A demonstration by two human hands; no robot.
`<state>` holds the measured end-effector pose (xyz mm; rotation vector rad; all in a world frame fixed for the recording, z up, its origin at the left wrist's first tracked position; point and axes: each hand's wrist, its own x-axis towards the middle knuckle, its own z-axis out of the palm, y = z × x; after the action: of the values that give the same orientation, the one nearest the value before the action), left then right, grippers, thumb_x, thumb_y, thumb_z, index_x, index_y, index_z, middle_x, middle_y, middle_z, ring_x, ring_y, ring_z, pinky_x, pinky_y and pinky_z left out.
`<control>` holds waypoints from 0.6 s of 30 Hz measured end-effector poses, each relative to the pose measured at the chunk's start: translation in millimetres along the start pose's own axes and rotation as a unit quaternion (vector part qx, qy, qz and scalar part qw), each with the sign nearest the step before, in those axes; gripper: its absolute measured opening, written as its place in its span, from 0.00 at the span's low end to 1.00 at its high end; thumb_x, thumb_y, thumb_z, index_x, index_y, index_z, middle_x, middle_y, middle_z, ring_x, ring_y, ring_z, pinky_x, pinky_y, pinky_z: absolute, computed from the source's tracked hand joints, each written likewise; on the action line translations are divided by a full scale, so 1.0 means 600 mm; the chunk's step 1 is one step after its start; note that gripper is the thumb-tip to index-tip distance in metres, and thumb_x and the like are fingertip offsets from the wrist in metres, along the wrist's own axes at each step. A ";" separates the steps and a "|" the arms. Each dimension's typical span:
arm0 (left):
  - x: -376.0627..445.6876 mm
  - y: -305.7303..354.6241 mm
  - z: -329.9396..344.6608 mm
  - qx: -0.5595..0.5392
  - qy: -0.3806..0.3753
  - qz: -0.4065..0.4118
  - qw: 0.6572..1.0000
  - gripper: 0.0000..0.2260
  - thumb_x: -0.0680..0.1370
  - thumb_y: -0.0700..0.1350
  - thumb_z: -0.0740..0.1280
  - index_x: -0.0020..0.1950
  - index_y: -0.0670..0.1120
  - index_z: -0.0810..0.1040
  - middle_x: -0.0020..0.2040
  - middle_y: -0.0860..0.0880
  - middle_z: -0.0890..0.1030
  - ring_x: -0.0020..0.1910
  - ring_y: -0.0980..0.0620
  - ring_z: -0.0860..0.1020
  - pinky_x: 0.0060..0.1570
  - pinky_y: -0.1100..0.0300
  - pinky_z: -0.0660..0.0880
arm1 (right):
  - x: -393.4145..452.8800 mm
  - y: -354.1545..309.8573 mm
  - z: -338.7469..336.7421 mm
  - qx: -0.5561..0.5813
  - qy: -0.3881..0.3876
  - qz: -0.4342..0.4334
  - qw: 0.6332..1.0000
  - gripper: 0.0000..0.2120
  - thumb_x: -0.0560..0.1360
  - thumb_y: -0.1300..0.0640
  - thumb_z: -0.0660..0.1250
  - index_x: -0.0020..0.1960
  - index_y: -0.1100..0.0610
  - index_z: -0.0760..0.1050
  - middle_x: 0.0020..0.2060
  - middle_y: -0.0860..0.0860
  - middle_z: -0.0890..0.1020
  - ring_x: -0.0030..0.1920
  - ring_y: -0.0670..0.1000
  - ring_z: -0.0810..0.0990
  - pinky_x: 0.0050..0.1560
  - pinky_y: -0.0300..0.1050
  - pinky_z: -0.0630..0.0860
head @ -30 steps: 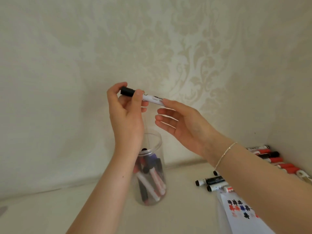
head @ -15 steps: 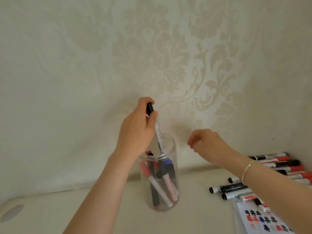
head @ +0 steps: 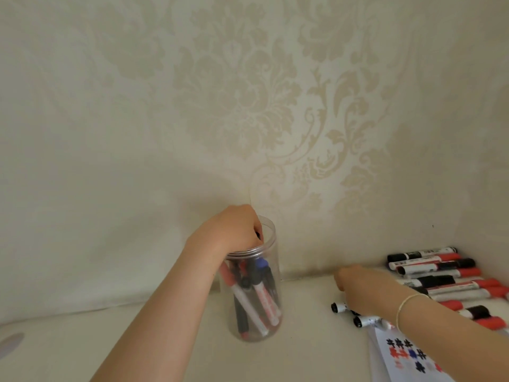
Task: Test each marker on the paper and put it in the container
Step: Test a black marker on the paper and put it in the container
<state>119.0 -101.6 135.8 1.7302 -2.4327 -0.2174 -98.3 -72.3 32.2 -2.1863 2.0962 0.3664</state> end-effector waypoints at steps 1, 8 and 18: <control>0.003 0.001 0.003 0.005 -0.021 -0.006 1.000 0.03 0.71 0.45 0.72 0.43 0.50 0.85 0.34 0.52 0.79 0.37 0.50 0.78 0.31 0.65 0.71 | 0.000 0.000 -0.001 0.001 -0.003 -0.002 1.000 0.16 0.77 0.65 0.57 0.64 0.58 0.67 0.62 0.54 0.73 0.49 0.51 0.72 0.46 0.41 0.67; -0.008 0.011 -0.016 -0.021 -0.087 -0.050 0.995 0.12 0.74 0.50 0.66 0.40 0.43 0.82 0.43 0.45 0.84 0.42 0.46 0.81 0.46 0.56 0.76 | 0.008 0.020 0.004 0.047 0.012 0.005 0.999 0.15 0.78 0.63 0.57 0.63 0.57 0.71 0.60 0.54 0.75 0.57 0.53 0.77 0.54 0.43 0.73; -0.063 0.149 0.102 -0.257 0.161 0.230 0.925 0.07 0.78 0.42 0.64 0.54 0.48 0.80 0.50 0.54 0.81 0.48 0.57 0.79 0.51 0.57 0.76 | 0.035 0.053 0.033 0.121 0.113 -0.026 0.986 0.09 0.76 0.63 0.60 0.51 0.53 0.76 0.52 0.52 0.78 0.51 0.53 0.79 0.53 0.46 0.76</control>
<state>36.0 -34.7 92.5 0.8722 -2.1925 -0.4257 -131.2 -89.8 11.3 -2.2193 2.0557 -0.1421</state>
